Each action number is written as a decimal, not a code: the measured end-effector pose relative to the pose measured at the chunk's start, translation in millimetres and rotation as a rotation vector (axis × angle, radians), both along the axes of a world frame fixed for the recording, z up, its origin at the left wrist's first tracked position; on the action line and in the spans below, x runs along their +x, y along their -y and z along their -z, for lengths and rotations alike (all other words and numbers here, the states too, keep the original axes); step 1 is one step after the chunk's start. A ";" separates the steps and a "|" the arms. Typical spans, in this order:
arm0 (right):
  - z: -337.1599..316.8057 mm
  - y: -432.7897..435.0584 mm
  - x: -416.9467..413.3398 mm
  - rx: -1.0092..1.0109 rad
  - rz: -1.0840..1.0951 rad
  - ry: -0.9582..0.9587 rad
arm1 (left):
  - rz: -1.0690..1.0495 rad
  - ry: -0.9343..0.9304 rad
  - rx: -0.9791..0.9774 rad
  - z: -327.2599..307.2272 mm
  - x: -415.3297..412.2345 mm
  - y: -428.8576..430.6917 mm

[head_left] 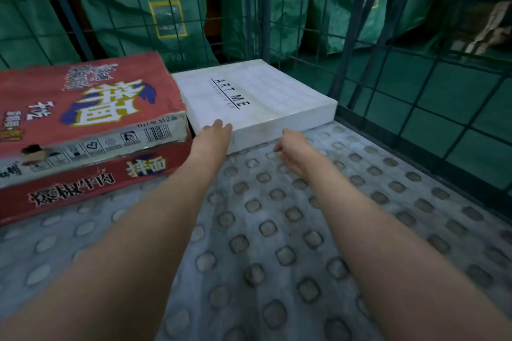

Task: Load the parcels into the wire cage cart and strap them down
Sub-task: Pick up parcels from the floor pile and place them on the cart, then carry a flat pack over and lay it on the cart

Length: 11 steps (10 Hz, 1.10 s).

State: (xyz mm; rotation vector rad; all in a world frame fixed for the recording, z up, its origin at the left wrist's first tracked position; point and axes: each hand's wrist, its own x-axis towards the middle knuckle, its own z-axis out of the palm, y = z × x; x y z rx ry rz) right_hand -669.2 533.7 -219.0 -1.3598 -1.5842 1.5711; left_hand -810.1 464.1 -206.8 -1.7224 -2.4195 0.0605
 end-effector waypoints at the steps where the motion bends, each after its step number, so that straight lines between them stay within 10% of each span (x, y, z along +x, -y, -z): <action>1: 4.6 9.6 14.9 -0.024 0.038 0.012 | -0.003 0.070 -0.078 -2.7 10.4 8.1; 5: -12.6 49.3 157.6 0.066 0.180 -0.020 | 0.300 0.441 0.118 -35.3 135.8 6.5; 11: 5.3 239.0 469.9 -0.201 0.503 0.028 | 0.758 0.446 -0.801 -34.4 455.9 79.2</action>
